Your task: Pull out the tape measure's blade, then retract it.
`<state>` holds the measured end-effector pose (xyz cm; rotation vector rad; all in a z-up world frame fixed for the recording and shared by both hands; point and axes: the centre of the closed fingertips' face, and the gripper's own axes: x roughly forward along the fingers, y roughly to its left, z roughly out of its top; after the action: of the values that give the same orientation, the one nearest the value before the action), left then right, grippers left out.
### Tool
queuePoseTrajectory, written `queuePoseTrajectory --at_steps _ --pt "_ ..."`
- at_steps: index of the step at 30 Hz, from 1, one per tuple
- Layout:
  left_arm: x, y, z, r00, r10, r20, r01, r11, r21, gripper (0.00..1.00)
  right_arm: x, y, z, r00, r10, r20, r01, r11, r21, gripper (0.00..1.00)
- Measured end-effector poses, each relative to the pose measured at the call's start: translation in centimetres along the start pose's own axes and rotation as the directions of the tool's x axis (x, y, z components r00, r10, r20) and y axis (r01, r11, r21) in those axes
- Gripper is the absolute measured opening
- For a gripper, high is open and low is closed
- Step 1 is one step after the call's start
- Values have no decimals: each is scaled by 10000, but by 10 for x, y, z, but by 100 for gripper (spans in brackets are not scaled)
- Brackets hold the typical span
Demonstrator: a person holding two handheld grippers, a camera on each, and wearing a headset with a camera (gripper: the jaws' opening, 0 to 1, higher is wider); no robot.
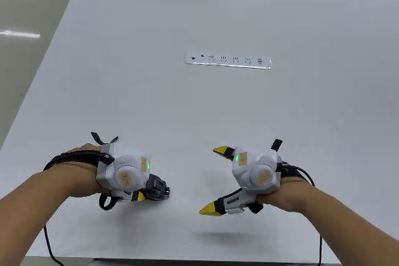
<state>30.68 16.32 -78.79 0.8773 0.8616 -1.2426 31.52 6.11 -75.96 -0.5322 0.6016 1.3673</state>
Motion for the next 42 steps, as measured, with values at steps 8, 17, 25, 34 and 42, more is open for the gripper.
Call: queuePoseTrajectory --at_steps 8,17,25,34,42 --pt "0 0 0 9999 65 141 -64 10000 -76 31 25 6 9 9996 296 -32 -296 9995 134 84" --pt "0 0 0 9997 55 230 -52 9999 -130 31 47 20 2 9947 829 -611 -858 9952 -463 74" --pt "0 0 0 9992 120 380 -110 9996 -263 31 66 27 0 9904 1151 -762 -1210 9896 -778 57" --pt "0 0 1 9990 88 429 -72 9993 -368 31 85 20 2 9906 1167 -713 -1224 9891 -819 32" --pt "-1 0 1 9990 89 431 -69 9990 -445 31 95 21 -3 9867 1312 -958 -1412 9842 -1067 22"
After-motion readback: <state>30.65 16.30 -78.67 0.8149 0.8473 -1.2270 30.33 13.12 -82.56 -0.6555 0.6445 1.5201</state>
